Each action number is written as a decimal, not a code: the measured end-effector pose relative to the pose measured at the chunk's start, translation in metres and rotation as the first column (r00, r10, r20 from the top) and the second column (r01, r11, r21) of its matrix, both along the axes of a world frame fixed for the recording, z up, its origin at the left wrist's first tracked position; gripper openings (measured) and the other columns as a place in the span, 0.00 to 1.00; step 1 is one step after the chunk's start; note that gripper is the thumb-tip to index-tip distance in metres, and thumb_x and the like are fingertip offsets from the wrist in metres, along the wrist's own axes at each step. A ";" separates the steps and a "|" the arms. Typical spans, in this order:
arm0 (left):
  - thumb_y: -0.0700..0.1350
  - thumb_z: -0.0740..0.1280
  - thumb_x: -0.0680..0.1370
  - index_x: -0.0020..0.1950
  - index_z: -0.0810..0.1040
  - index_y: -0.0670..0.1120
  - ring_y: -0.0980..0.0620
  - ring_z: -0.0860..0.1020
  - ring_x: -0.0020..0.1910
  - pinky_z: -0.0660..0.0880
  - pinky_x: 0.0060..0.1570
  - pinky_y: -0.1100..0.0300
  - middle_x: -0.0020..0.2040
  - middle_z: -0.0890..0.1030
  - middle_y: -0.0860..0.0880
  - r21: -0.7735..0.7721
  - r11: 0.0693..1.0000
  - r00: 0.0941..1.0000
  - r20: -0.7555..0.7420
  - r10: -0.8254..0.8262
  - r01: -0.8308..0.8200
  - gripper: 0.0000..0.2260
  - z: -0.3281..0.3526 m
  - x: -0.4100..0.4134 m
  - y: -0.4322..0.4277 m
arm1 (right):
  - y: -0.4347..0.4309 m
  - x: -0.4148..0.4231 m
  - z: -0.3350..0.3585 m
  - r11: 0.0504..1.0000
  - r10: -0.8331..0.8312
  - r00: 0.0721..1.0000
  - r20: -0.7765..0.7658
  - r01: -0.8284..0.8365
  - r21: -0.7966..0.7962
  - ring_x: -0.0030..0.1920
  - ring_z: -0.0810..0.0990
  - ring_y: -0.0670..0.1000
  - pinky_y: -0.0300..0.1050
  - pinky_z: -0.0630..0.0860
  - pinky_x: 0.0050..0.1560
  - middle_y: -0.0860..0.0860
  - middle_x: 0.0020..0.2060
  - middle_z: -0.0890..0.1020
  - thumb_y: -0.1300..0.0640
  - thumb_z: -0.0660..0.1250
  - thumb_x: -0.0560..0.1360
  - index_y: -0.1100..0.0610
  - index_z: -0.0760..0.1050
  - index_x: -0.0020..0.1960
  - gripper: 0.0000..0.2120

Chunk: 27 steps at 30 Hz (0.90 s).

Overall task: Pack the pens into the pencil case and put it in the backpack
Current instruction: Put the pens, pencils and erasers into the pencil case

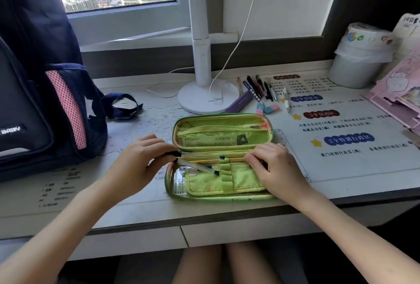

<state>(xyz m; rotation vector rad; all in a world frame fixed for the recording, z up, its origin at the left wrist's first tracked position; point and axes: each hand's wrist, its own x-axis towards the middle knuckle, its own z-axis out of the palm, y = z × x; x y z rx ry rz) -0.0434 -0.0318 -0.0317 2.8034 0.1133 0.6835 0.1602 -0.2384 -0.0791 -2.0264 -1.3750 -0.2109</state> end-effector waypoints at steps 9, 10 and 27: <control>0.51 0.61 0.75 0.50 0.81 0.46 0.60 0.74 0.41 0.72 0.42 0.66 0.42 0.78 0.60 -0.181 0.983 0.998 0.059 -0.012 0.022 0.12 -0.026 0.009 -0.020 | 0.002 0.001 -0.002 1.000 -0.021 0.999 0.039 0.021 -0.011 0.39 0.78 0.52 0.48 0.71 0.42 0.49 0.35 0.82 0.53 0.62 0.74 0.58 0.81 0.39 0.13; 0.51 0.61 0.75 0.49 0.80 0.48 0.61 0.74 0.42 0.73 0.43 0.64 0.42 0.78 0.60 -0.241 0.971 0.999 0.039 0.004 0.006 0.12 -0.030 0.010 -0.024 | 0.002 0.000 -0.002 1.000 -0.020 0.999 0.041 0.020 -0.009 0.39 0.78 0.52 0.48 0.71 0.42 0.49 0.35 0.82 0.53 0.62 0.74 0.58 0.81 0.39 0.12; 0.50 0.67 0.72 0.44 0.84 0.48 0.57 0.69 0.36 0.67 0.37 0.66 0.35 0.76 0.53 -0.091 0.994 0.996 -0.072 0.057 -0.063 0.08 -0.010 -0.024 -0.020 | 0.001 -0.002 -0.002 1.000 -0.005 0.998 0.056 0.005 -0.012 0.38 0.77 0.51 0.46 0.70 0.42 0.49 0.34 0.81 0.49 0.56 0.75 0.57 0.80 0.38 0.18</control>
